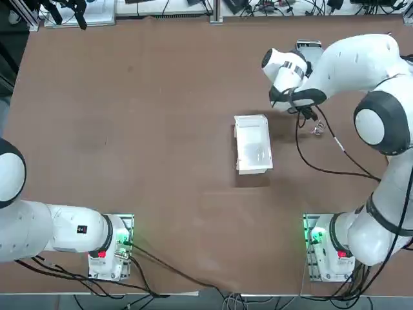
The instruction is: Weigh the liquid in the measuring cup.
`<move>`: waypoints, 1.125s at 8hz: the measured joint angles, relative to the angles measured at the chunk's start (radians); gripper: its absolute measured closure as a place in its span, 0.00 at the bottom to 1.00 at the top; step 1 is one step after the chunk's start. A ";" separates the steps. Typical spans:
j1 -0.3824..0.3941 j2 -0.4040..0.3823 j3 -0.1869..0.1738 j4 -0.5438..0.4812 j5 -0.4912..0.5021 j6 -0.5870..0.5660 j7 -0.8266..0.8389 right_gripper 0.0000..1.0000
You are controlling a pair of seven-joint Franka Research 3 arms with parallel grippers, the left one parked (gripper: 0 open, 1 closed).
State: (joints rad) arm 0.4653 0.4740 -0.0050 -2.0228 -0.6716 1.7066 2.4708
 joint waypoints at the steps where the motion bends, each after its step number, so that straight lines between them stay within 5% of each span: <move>1: -0.002 0.000 -0.001 -0.001 0.000 0.004 0.029 0.06; 9: -0.001 0.082 -0.001 -0.042 -0.024 0.012 0.090 0.04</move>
State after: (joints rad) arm 0.4644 0.5558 -0.0061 -2.0644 -0.6959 1.7191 2.5607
